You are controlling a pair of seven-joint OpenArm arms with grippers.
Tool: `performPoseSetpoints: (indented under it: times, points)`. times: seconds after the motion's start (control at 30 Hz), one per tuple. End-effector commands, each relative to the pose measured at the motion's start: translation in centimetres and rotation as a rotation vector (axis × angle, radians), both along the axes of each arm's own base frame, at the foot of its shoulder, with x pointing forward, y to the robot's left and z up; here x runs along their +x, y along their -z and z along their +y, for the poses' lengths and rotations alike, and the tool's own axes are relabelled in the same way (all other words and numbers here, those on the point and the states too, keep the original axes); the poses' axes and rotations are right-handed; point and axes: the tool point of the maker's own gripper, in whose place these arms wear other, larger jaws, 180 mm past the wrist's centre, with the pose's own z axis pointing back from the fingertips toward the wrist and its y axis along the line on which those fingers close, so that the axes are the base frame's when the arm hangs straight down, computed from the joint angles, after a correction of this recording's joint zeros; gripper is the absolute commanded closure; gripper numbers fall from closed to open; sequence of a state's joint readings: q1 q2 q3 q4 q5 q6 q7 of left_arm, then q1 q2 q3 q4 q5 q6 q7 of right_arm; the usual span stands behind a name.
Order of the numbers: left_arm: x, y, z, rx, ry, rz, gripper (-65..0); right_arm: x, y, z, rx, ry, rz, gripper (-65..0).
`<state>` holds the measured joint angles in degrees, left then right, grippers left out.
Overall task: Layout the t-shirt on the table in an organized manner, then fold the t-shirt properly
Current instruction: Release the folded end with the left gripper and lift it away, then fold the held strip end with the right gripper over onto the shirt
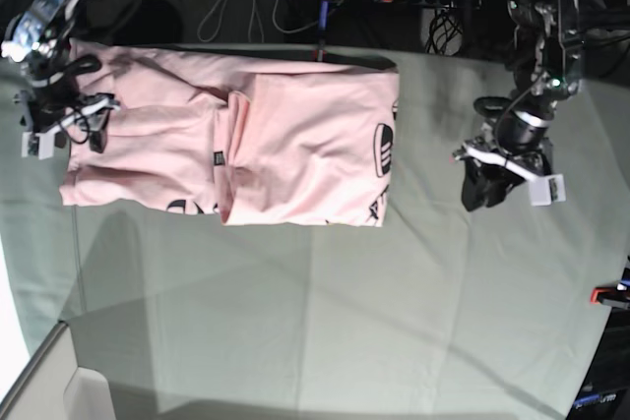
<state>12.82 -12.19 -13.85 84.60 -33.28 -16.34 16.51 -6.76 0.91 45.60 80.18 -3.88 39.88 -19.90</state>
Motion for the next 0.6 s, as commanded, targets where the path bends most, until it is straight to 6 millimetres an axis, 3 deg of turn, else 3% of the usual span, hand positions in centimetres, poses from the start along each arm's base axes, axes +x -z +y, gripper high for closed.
performPoseSetpoints:
  times: [0.0, 0.17, 0.57]
  points:
    - [0.3, -1.3, 0.4, 0.000, -0.006, -0.048, -20.8, 0.8, -0.8, -1.0, -0.019, -0.002, -0.032, -44.3]
    - [0.0, -1.1, 1.3, 0.006, -0.029, -0.041, -20.8, 0.2, 1.8, -1.5, 0.012, 0.000, 0.042, -44.4]
    - [0.4, -1.4, 1.1, 0.001, -0.029, -0.050, -20.8, -0.5, 3.6, 1.6, 0.086, 0.000, 0.061, -42.6]
